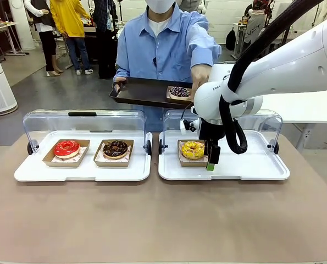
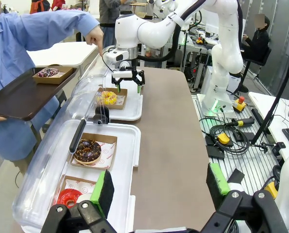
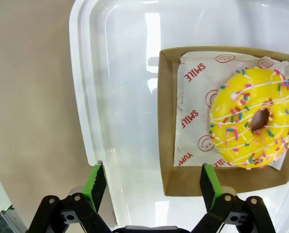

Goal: Provide the desired donut to the person.
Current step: Pick up and lift the Paper togo box containing the Donut pointed at by the person.

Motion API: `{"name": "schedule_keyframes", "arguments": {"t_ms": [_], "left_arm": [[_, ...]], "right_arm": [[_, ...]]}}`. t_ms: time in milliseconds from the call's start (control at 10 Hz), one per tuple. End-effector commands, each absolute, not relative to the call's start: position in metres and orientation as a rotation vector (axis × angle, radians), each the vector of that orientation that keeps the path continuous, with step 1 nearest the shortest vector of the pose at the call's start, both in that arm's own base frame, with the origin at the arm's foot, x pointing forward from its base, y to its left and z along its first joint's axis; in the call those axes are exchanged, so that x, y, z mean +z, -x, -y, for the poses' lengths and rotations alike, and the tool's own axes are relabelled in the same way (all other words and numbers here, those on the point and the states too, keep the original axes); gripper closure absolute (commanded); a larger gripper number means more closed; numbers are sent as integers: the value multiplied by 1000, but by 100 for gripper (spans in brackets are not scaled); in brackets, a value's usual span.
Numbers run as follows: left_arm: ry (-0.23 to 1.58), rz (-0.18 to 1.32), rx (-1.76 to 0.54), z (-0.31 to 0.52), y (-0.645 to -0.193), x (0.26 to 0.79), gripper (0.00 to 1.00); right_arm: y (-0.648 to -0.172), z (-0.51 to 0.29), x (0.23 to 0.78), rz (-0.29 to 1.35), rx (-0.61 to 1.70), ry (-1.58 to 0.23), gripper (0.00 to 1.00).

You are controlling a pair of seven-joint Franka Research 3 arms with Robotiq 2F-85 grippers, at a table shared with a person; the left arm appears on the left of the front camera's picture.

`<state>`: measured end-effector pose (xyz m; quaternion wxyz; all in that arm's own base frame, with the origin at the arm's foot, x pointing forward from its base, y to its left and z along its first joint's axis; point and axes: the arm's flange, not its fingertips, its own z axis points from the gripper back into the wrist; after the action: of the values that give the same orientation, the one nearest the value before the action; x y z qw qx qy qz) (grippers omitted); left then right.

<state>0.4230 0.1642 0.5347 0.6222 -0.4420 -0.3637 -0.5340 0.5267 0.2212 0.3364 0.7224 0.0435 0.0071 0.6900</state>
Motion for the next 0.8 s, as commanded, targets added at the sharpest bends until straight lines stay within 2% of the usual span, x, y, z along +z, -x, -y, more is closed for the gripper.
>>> {"name": "schedule_keyframes", "arguments": {"t_ms": [0, 700], "left_arm": [[1018, 838, -1230, -165, -421, 536, 0], [1018, 838, -1230, -165, -421, 536, 0]], "right_arm": [[-536, -216, 325, -16, 1535, -58, 0], [-539, -209, 314, -36, 1522, -62, 0]]}}
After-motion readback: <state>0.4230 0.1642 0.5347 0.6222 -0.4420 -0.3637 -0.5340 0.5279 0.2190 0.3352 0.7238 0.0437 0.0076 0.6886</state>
